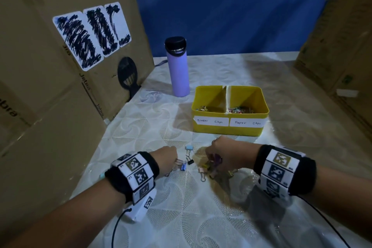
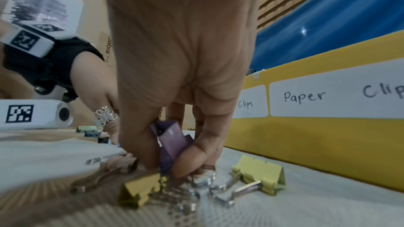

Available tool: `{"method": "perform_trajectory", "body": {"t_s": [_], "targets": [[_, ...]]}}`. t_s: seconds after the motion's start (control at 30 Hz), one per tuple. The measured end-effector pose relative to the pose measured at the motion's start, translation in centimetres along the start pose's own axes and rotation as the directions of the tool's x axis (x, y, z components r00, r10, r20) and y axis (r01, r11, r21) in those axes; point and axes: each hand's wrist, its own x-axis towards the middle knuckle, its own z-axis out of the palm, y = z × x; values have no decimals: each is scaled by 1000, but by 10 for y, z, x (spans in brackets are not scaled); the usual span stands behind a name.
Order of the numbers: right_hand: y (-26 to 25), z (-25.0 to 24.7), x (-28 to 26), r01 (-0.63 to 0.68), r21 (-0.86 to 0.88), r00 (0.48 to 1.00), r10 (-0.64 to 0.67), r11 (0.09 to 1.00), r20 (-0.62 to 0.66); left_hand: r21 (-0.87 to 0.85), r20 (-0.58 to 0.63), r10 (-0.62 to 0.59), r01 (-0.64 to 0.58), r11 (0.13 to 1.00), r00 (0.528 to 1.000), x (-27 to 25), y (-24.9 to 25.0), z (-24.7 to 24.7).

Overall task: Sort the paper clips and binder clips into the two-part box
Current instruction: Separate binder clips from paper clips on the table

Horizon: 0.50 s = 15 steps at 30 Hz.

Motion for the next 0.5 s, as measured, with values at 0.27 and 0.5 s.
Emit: {"method": "perform_trajectory", "body": {"t_s": [0.27,0.5], "targets": [[2,-35,-4,72,146,989,-52,987,-138,-13,43,35,-35,999,998,-9,-5,-2],[31,-94,10,-43,390,745,290,920,-601,-541,-102,123,-159,826,987,3,-20,-87]]}}
